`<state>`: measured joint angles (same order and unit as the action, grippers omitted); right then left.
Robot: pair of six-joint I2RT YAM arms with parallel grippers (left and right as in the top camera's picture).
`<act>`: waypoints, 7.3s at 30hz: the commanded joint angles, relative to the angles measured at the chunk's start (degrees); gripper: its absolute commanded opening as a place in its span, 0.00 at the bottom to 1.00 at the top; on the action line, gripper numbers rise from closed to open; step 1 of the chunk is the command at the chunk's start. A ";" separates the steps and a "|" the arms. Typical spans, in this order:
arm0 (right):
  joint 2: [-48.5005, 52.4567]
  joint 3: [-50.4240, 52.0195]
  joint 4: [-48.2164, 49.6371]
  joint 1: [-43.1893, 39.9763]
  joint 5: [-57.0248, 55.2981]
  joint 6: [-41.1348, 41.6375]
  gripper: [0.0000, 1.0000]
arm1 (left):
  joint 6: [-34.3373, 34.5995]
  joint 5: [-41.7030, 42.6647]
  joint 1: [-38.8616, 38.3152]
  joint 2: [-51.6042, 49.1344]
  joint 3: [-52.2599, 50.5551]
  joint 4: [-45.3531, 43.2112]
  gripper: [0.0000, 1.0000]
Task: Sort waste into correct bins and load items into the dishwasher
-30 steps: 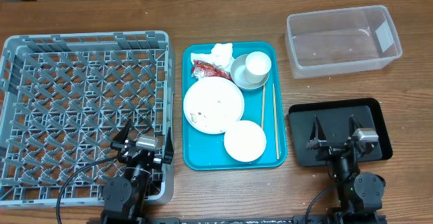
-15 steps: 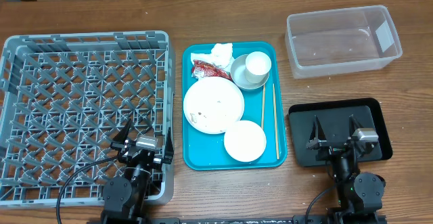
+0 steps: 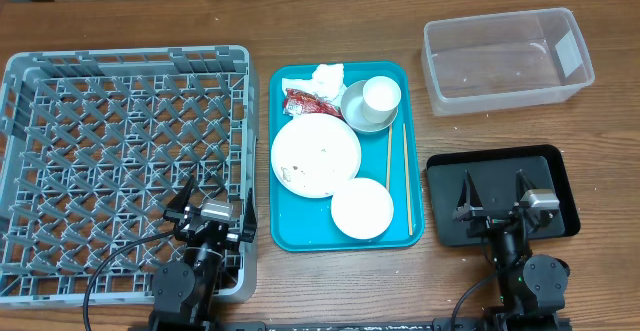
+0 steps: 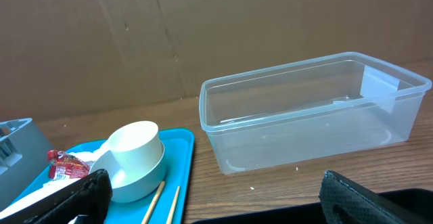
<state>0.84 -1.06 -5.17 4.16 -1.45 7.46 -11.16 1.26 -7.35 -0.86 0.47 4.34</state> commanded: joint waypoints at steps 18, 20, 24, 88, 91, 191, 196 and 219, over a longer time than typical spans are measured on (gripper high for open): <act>-0.68 0.61 0.37 0.33 0.31 -0.22 1.00 | -0.85 -0.20 0.42 0.61 -0.20 0.07 1.00; -0.68 0.61 0.37 0.33 0.31 -0.22 1.00 | -0.85 -0.17 0.42 0.61 -0.20 0.07 1.00; -0.68 0.61 0.37 0.33 0.31 -0.22 1.00 | -0.85 -0.17 0.42 0.61 -0.20 0.07 1.00; -0.68 0.61 0.37 0.33 0.28 -0.22 1.00 | 0.96 18.60 0.26 -5.46 8.44 -28.59 1.00; -0.68 0.61 0.37 0.33 0.28 -0.22 1.00 | -1.73 20.76 0.26 -15.15 18.60 -19.21 1.00; 95.06 -89.66 -8.63 10.49 27.58 1.64 1.00 | 27.04 -1.49 14.45 -90.20 94.73 43.67 1.00; 102.97 -110.33 -33.27 16.90 9.35 -4.66 1.00 | 27.04 -1.46 14.45 -90.20 94.73 43.67 1.00; 125.44 -122.68 -40.79 25.79 13.84 -7.28 0.94 | 27.04 -1.46 14.45 -90.20 94.73 43.67 1.00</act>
<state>125.99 -123.24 -45.54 29.41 9.17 0.30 15.09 0.16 7.18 -91.22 93.86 48.10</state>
